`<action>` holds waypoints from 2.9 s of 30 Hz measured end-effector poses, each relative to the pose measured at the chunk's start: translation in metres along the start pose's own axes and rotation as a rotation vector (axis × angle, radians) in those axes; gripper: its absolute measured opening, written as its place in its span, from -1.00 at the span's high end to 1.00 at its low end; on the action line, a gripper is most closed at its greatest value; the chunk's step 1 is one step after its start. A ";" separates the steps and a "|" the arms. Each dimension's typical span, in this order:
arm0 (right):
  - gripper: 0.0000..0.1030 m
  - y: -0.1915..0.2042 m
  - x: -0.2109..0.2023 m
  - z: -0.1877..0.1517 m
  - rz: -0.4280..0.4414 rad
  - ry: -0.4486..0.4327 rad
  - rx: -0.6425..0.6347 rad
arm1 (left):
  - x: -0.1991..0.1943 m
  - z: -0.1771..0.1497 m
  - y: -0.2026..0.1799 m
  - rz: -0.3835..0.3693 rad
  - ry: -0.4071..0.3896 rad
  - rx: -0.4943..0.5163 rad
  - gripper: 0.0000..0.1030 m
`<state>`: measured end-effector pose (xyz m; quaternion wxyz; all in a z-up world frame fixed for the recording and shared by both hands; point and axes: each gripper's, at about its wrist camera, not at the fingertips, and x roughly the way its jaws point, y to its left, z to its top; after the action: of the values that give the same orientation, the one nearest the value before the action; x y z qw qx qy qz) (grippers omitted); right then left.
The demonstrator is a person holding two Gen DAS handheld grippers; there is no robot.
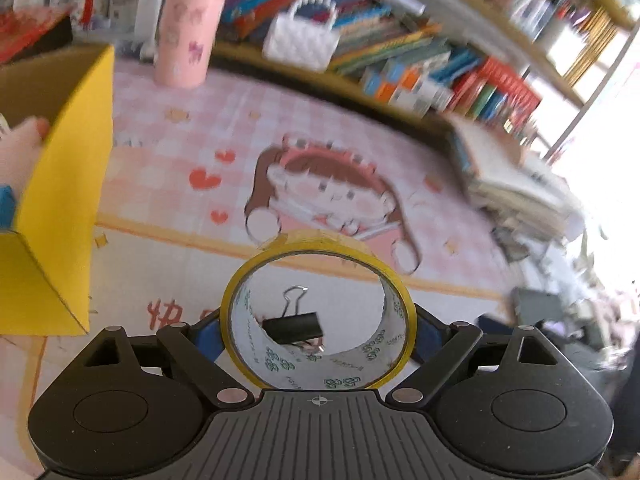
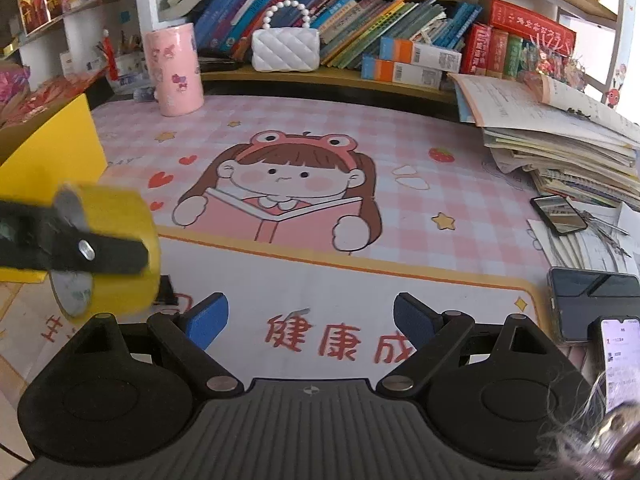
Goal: Organize objects
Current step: 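Grasp the yellow tape roll with the left tool while the right tool grasps the black binder clip, then carry the tape roll and binder clip over the yellow box with both tools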
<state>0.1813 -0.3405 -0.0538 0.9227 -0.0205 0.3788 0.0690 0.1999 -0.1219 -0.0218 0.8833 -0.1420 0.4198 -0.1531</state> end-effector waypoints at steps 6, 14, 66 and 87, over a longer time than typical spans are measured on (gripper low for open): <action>-0.74 0.022 -0.001 0.001 0.073 -0.007 -0.044 | -0.032 -0.006 0.016 0.076 -0.068 -0.036 -0.77; -0.59 0.073 0.020 0.008 0.188 -0.010 -0.130 | -0.072 -0.030 0.048 0.201 -0.092 -0.110 -0.77; 0.26 0.267 -0.103 -0.044 0.239 -0.114 -0.226 | -0.232 -0.113 0.195 0.256 -0.214 -0.205 -0.76; 0.26 0.314 -0.117 -0.044 0.233 -0.136 -0.242 | -0.258 -0.102 0.213 0.241 -0.280 -0.104 -0.76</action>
<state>0.0236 -0.0471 0.0010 0.9228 -0.0825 0.3041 0.2218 -0.0028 0.1604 0.0162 0.9365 -0.1561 0.3140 -0.0028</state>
